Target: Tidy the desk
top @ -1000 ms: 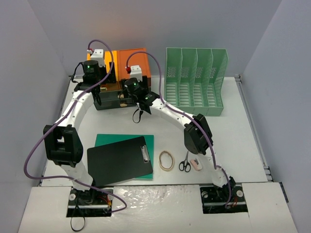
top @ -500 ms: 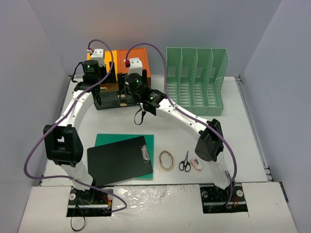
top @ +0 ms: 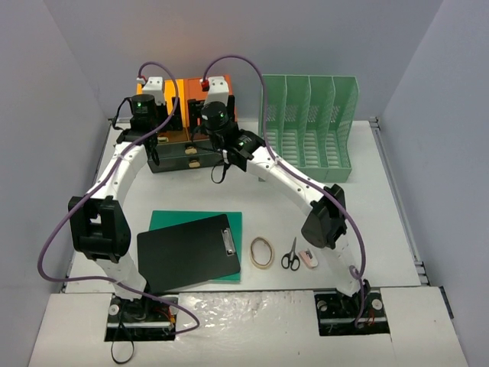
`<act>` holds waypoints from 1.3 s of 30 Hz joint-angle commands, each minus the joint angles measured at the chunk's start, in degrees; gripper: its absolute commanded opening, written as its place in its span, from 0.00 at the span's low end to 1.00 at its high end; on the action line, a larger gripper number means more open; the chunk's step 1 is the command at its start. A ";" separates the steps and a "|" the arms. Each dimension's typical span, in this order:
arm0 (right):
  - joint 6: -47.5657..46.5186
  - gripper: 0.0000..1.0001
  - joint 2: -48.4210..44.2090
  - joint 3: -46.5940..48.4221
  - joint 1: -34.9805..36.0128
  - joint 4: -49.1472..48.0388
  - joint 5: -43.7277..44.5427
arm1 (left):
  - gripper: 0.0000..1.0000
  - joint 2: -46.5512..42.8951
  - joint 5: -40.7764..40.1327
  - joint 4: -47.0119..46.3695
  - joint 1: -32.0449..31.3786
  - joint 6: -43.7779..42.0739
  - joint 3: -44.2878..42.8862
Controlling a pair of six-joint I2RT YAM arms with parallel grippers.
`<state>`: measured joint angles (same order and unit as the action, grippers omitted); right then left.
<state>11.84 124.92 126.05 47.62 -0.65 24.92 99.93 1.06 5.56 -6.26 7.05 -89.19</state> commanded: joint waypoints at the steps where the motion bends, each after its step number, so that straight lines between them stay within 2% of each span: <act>1: -1.05 0.71 4.32 6.11 -2.74 -5.21 -0.55 | 0.97 0.95 -0.53 12.36 0.11 -0.80 3.78; 10: -1.65 0.70 10.07 9.91 -7.01 -10.67 -1.53 | 0.97 0.27 -1.94 11.93 0.02 -0.72 4.37; 17: -1.28 0.70 12.96 11.58 -8.44 -11.20 -3.66 | 0.97 0.36 -1.94 12.92 0.00 -0.07 4.36; 39: 2.37 0.71 11.93 6.17 -9.12 -6.99 -7.17 | 0.97 -9.15 -4.02 21.37 -0.33 4.60 5.78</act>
<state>12.02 138.50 134.16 38.49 -9.58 20.64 92.38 -3.06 12.67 -6.34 10.05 -84.96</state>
